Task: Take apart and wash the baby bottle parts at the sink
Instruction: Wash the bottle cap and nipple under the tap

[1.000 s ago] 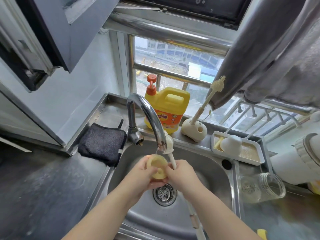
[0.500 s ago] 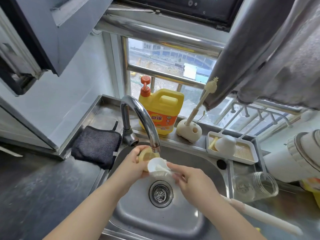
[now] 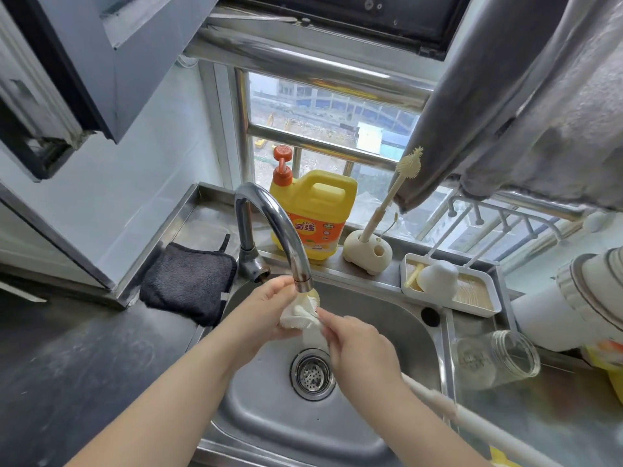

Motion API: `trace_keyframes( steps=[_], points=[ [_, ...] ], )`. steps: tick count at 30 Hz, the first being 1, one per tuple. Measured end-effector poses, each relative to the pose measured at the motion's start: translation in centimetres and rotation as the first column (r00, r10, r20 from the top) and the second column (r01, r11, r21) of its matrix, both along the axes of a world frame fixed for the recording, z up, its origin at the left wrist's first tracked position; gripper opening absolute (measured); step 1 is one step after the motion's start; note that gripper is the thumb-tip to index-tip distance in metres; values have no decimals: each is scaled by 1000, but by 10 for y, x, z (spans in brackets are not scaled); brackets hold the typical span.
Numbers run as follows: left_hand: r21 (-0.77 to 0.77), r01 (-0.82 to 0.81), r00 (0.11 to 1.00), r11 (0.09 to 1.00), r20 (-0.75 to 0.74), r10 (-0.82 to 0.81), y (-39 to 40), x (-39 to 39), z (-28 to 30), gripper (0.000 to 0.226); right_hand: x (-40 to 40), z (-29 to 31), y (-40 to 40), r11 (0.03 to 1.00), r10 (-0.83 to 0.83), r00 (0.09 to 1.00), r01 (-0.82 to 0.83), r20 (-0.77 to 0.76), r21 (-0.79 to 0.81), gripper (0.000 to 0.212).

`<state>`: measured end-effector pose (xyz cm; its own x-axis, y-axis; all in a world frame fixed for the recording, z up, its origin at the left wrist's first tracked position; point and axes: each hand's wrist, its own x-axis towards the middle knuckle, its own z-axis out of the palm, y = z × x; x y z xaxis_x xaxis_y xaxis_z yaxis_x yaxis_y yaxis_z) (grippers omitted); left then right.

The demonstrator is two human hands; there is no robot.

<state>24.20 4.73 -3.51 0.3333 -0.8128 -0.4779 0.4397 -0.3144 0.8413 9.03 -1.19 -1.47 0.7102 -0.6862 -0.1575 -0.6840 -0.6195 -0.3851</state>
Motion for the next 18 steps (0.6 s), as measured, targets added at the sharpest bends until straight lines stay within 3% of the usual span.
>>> trace_keyframes(
  steps=[3,5,7,10,18],
  points=[
    [-5,-29,997,1000,77,30,2,-5,-6,23,7,-9,7,930,-153,977,90,152,357,30],
    [5,-56,994,998,91,56,5,-9,-10,28,6,-7,9,885,-166,972,74,164,459,27],
    [20,-98,992,995,76,96,8,-10,-14,26,2,-5,5,944,-24,996,-7,90,329,28],
    [43,-140,989,989,58,138,10,-9,-18,27,1,4,-7,983,179,967,-167,-181,79,28],
    [101,-240,970,965,59,235,15,-8,-27,22,-30,1,-12,996,67,991,-60,-114,68,26]
  ],
)
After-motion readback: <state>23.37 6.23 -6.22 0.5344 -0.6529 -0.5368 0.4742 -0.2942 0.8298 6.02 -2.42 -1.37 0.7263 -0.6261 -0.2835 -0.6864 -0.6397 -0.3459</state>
